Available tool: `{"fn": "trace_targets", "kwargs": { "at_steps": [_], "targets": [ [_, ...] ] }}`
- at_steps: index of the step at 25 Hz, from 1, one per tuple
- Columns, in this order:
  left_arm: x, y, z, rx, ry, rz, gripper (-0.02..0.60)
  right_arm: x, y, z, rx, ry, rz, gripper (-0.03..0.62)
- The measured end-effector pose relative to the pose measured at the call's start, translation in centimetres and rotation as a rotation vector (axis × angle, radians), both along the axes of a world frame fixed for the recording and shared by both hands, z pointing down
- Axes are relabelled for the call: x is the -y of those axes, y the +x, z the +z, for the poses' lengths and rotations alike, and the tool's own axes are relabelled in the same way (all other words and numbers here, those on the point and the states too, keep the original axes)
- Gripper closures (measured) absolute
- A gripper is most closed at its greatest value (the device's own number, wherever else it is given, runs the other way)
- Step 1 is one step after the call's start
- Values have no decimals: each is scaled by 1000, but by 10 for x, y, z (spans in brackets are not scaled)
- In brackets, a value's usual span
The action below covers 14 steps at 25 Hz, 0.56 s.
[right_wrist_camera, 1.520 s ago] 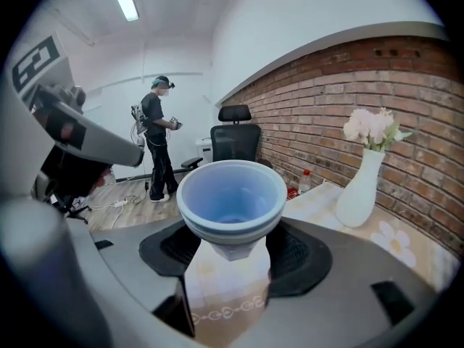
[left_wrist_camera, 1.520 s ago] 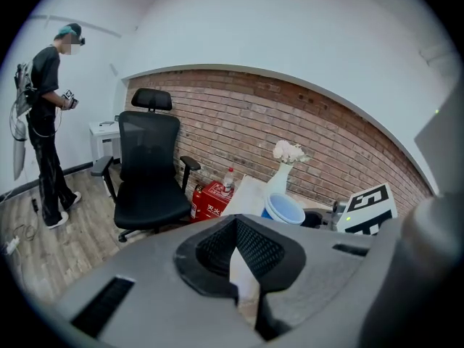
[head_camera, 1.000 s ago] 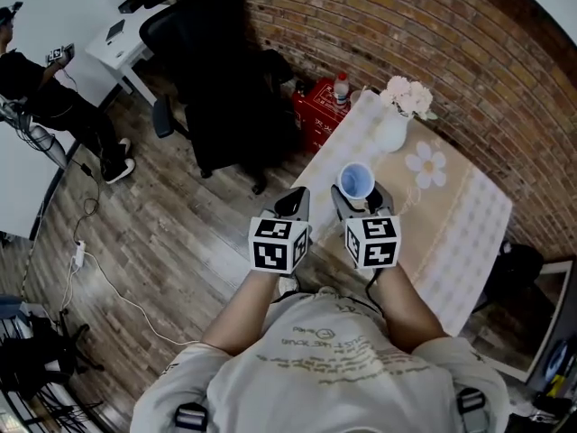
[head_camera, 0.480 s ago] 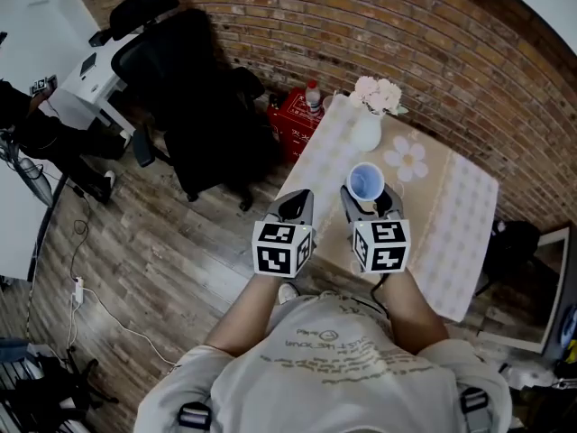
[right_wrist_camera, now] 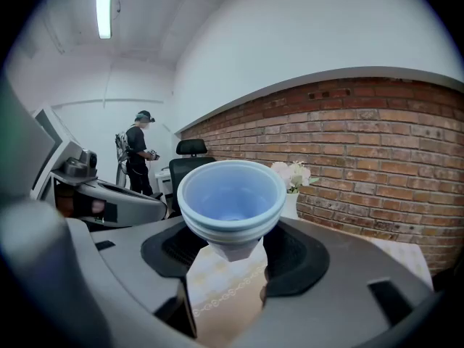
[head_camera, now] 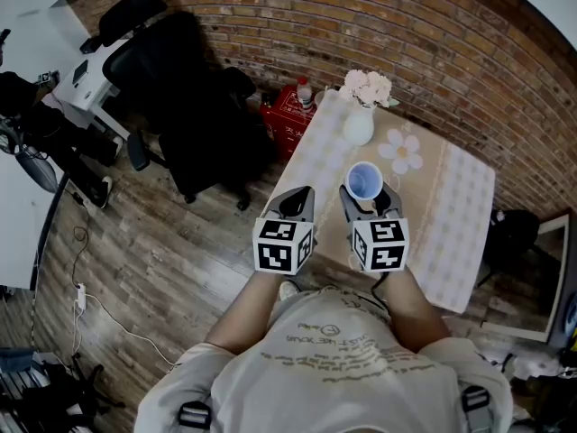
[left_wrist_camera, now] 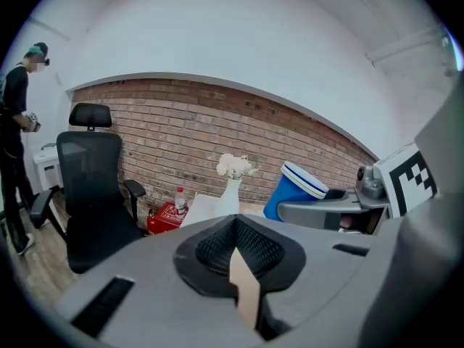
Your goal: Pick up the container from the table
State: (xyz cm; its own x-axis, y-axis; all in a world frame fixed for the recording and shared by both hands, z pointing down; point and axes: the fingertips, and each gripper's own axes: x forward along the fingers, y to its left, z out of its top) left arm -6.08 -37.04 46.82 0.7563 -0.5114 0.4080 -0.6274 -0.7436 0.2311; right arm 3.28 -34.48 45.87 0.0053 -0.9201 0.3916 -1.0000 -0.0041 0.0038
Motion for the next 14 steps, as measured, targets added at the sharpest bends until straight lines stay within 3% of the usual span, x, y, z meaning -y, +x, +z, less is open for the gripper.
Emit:
{"fn": "trace_targets", "kwargs": {
  "at_steps": [14],
  "targets": [
    [-7,-1,2,16,0,-11,580,-4,-8,9,5,-10,-47,335]
  ]
}}
